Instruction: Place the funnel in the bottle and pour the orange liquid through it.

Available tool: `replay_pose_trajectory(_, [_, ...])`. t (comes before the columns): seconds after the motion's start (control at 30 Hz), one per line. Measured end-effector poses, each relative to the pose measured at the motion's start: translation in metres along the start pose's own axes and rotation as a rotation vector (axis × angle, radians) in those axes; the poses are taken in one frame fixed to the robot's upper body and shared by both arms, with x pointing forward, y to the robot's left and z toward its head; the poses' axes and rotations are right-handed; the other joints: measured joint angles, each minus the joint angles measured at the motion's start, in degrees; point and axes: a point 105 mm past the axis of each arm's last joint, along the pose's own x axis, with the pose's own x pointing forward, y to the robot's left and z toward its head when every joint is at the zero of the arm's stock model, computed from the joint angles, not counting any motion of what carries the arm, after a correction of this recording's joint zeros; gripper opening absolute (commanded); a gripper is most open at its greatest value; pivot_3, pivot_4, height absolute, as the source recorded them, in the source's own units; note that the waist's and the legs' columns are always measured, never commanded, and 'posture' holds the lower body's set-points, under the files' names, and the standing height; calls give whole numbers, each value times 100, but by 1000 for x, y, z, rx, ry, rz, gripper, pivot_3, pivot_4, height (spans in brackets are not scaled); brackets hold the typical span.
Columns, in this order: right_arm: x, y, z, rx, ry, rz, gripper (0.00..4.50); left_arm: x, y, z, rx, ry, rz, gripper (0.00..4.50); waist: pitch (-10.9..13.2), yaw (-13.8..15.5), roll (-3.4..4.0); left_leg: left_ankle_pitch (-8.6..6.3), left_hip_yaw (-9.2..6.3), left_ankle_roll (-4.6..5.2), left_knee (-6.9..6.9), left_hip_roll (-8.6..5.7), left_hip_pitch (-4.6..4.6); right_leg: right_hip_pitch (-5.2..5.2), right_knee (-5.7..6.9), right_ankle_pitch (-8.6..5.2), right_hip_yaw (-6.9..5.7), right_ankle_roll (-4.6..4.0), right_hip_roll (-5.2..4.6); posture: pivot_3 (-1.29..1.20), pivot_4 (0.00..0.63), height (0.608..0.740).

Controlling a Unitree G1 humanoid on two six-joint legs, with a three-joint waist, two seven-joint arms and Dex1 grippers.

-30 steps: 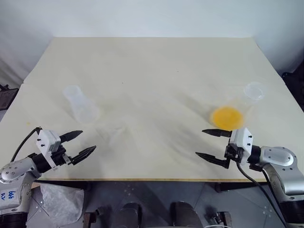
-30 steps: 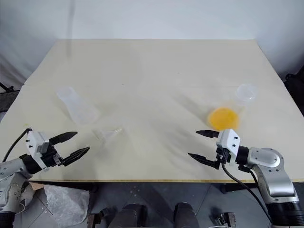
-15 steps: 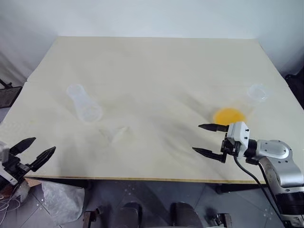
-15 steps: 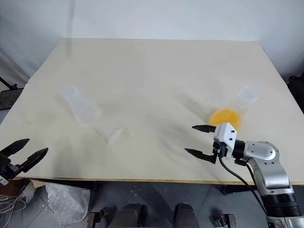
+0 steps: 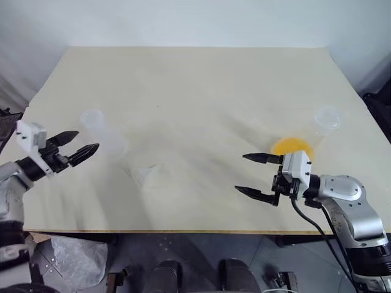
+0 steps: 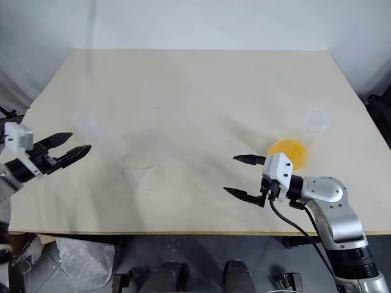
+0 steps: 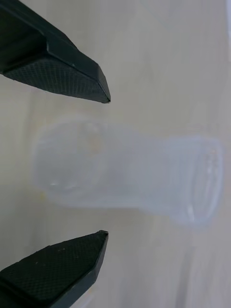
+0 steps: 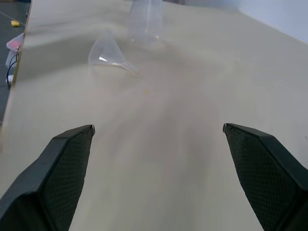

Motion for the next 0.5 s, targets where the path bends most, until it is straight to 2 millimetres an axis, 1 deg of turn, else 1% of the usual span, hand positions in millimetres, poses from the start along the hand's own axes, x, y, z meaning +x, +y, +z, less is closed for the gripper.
replay_pose_trajectory(0.07, [1,3,0,10,3,-8,4483,11,5,1,-2,-9,5,4500,1,15,-1,0,-2,0,5,-2,0,-1,11,0,-4,0,0,0,150,740])
replay_pose_trajectory(0.17, [4,7,4,7,-13,-22,4483,27,7,7,7,-34,-10,4500,4,19,-8,0,-3,1,11,-8,-1,-5,29,0,-7,0,-5,0,150,740])
replay_pose_trajectory(0.37, [4,11,5,13,-10,-42,4483,42,10,15,26,-59,-29,4500,8,0,-16,0,-1,1,11,-10,0,-8,35,0,-11,1,-5,0,150,740])
replay_pose_trajectory(0.5, [3,11,4,13,-6,-53,4483,48,8,14,22,-64,-45,4500,8,4,-16,0,-2,2,13,-10,0,-8,42,0,-14,1,-5,0,150,740])
